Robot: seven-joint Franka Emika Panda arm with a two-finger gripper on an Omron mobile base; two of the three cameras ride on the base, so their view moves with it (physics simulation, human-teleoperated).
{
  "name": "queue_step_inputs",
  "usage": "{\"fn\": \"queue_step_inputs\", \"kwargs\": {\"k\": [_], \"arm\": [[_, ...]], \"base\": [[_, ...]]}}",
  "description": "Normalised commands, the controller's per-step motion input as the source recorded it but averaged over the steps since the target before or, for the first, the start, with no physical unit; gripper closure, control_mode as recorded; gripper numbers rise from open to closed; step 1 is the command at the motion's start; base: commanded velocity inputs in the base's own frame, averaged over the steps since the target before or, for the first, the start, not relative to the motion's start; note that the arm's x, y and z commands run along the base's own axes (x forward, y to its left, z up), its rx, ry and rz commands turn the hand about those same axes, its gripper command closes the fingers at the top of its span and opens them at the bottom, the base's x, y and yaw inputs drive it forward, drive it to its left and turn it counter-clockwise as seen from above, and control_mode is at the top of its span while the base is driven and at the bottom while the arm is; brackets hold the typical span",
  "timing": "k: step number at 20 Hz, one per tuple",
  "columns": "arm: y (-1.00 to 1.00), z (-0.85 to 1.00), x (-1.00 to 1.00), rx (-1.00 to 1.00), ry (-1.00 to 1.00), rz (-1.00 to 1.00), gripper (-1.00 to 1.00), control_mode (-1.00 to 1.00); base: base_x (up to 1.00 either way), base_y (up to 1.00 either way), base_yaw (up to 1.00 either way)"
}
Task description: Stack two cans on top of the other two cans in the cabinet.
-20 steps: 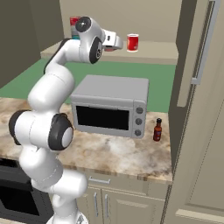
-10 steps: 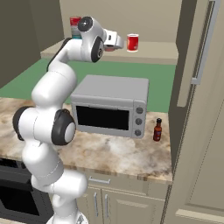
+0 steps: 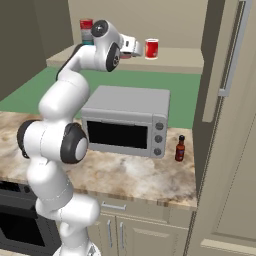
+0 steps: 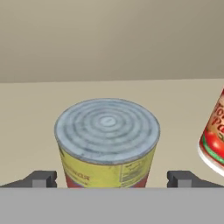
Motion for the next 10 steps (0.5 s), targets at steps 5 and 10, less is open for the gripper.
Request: {"fn": "queue_step_inputs", "kwargs": {"k": [5, 10], "arm": [[-0.03, -0.02, 0.09, 0.00, 0.00, 0.00, -1.00, -1.00], [0.00, -0.01, 0.05, 0.03, 0.00, 0.00, -1.00, -1.00]], "base": [[0.00, 0.00, 0.00], [0.00, 0.00, 0.00]]}}
